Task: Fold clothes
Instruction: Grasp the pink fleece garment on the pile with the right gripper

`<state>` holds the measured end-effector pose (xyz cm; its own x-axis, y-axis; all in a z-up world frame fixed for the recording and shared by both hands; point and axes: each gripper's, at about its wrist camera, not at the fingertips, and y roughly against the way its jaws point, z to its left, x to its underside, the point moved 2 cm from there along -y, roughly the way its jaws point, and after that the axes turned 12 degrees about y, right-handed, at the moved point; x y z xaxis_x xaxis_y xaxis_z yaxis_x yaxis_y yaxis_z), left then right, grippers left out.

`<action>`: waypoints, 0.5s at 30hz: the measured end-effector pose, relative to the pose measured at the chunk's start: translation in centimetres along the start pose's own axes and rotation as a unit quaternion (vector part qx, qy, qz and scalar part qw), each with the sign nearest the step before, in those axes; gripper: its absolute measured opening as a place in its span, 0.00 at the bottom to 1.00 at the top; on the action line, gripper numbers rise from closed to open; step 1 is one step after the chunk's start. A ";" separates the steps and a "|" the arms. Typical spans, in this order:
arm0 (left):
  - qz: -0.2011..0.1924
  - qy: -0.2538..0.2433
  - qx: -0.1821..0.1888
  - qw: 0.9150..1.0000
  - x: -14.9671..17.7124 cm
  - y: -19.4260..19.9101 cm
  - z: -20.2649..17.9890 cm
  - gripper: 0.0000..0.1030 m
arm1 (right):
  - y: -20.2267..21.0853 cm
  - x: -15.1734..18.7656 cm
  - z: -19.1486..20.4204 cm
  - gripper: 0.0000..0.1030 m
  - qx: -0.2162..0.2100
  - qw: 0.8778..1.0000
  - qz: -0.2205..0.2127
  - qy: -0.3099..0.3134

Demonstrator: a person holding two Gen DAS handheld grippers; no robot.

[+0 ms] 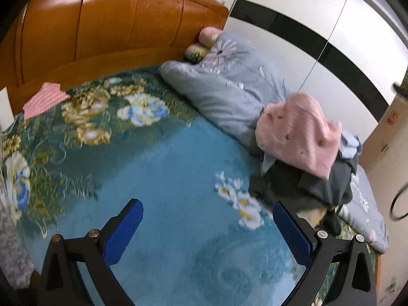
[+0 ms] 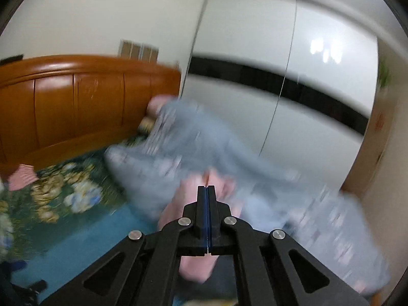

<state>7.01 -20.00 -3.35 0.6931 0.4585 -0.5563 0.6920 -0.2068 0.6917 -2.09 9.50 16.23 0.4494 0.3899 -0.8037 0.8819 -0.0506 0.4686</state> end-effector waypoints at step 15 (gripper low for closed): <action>-0.007 0.031 -0.025 0.999 1.6 -0.9 -0.1 1.00 | -17.0 10.8 -2.4 0.63 -0.069 0.970 0.162 -0.166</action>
<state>7.52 -19.01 -4.82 0.6683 0.5141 -0.5376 0.6893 -0.1564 0.7073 -12.55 16.77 0.50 0.7407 0.0545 -0.6696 0.6701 0.0116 0.7422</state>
